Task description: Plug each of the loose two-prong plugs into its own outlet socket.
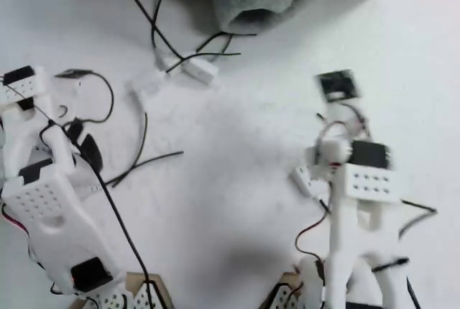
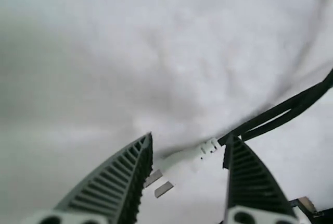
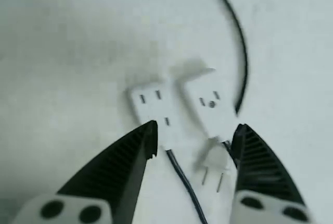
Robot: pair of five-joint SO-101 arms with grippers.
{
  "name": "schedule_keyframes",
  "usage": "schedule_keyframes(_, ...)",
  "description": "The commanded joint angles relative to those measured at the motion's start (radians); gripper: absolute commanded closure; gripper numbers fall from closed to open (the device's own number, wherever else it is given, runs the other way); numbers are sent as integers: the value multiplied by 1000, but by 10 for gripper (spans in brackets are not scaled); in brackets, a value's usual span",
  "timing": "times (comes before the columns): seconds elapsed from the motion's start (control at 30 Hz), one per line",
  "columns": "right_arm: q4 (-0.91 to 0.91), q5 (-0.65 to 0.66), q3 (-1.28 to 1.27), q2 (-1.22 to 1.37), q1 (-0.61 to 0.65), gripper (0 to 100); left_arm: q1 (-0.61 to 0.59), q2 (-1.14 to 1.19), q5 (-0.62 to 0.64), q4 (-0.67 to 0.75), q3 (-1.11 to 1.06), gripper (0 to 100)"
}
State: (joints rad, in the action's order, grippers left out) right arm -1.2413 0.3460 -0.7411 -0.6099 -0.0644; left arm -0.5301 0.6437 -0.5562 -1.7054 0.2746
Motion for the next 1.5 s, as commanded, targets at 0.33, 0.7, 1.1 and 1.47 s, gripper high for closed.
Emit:
schedule_keyframes(0.33,226,-38,-97,197,147,765,24,41,236,63,5,774)
schedule_keyframes(0.7,326,-35,-94,352,131,765,21,47,284,63,5,774)
schedule_keyframes(1.1,283,-41,21,558,104,920,22,47,285,63,5,774)
schedule_keyframes(1.47,-51,-373,440,742,107,920,21,47,285,63,3,774)
